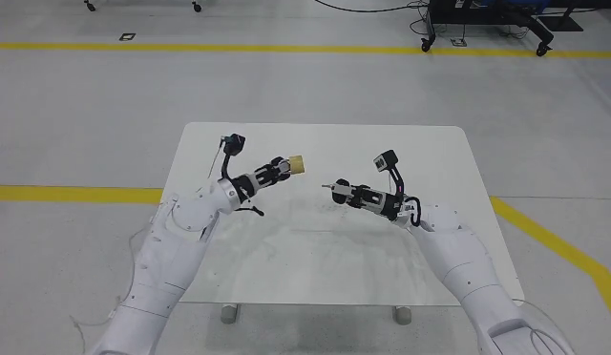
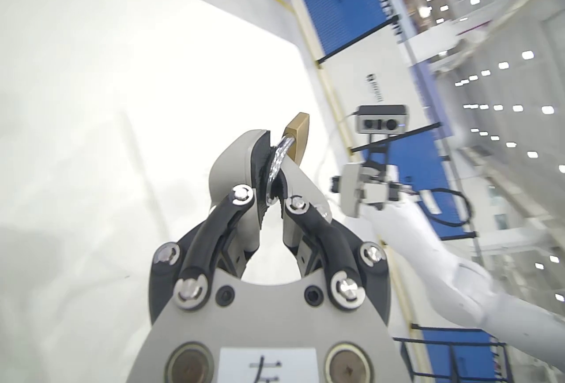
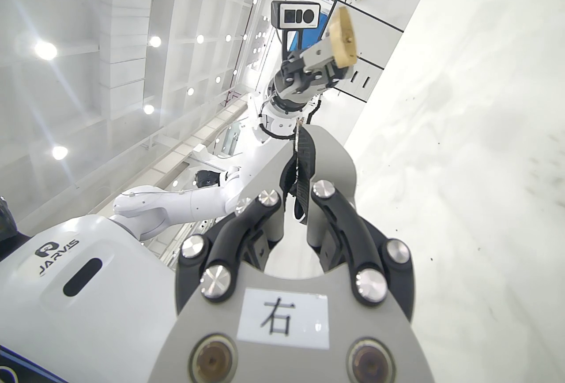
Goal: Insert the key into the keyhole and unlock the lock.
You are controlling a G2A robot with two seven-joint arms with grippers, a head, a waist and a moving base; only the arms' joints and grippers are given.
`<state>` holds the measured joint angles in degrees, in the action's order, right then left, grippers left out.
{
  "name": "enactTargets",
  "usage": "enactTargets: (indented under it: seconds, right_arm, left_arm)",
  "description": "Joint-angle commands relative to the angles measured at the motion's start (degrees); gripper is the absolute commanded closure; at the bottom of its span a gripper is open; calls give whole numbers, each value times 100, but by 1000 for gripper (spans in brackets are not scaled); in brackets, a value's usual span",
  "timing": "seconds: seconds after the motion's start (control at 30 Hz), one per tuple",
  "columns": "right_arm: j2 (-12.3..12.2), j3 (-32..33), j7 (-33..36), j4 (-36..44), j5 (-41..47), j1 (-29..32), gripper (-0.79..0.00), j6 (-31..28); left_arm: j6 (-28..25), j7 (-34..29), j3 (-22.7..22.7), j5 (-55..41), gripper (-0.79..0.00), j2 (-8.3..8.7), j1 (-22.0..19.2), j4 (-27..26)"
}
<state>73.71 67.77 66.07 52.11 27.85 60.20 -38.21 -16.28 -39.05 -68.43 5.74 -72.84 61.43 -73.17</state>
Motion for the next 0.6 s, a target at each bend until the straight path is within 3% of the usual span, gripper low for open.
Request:
enactTargets:
  seconds: [0.0, 0.23, 0.33, 0.57]
  right_arm:
    - [0, 0, 0, 0, 0, 0, 0, 0]
    - [0, 0, 0, 0, 0, 0, 0, 0]
    - [17, 10, -409, 145, 73, 75, 0, 78]
    - [203, -235, -1160, -23, 786, 22, 0, 66]
  left_arm:
    - [-188, -63, 65, 13, 0, -4, -74, 58]
    - [-175, -43, 65, -6, 0, -6, -58, 61]
    - [-144, -91, 89, -519, 0, -33, 12, 159]
    - [-443, -1371, 281, -1099, 0, -30, -254, 555]
